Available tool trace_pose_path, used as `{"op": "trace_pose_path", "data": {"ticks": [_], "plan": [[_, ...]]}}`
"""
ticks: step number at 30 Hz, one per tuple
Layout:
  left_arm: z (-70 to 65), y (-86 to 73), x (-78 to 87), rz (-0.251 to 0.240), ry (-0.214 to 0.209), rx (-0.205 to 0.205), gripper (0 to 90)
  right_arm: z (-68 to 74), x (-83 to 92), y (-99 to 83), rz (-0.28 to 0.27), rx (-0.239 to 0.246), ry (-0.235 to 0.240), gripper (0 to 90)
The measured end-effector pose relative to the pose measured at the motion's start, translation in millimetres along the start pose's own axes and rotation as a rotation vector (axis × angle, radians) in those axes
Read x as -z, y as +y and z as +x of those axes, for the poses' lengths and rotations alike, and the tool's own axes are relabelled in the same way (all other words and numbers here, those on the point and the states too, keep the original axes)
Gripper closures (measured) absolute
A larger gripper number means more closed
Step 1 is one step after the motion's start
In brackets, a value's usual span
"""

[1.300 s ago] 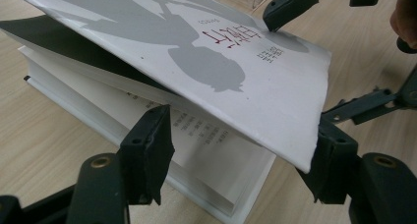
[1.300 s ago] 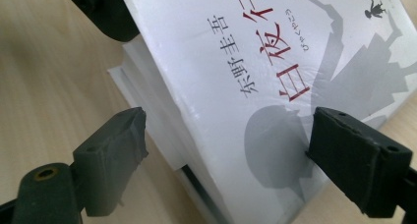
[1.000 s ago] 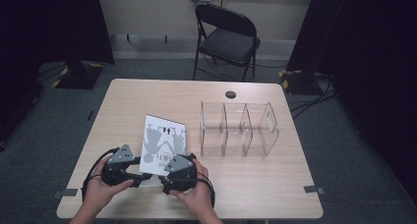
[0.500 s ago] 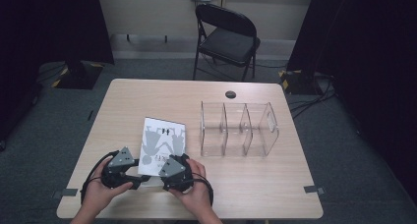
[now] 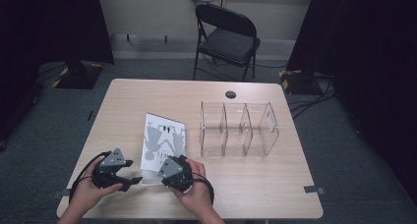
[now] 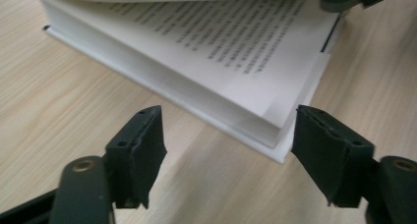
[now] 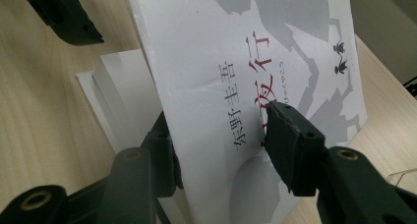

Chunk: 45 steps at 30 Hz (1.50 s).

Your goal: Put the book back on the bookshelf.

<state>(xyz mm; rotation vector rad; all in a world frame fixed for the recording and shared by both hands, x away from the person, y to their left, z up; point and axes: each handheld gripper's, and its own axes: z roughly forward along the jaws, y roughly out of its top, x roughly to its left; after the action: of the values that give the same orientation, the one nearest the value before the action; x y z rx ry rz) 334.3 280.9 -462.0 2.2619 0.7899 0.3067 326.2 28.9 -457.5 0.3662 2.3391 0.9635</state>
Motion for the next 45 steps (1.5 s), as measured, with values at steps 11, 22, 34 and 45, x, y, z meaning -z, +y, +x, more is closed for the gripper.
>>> {"op": "trace_pose_path", "data": {"ticks": [11,22,34,45], "plan": [[8.8,-6.6,-1.8,0.012,0.022,0.007,26.3,-4.5,4.9,3.5,0.007,0.020,0.000,56.0],[12.7,-12.5,-7.2,0.033,0.053,0.008,21.0,-12.0,10.5,11.2,0.044,0.008,-0.001,60.9],[13.0,-13.3,-13.6,0.045,0.054,0.008,20.6,-22.9,15.6,23.7,0.090,-0.006,0.002,63.7],[7.8,-12.9,-24.1,0.067,0.047,-0.006,19.3,-35.1,21.1,29.6,0.127,-0.059,0.017,65.8]]}}
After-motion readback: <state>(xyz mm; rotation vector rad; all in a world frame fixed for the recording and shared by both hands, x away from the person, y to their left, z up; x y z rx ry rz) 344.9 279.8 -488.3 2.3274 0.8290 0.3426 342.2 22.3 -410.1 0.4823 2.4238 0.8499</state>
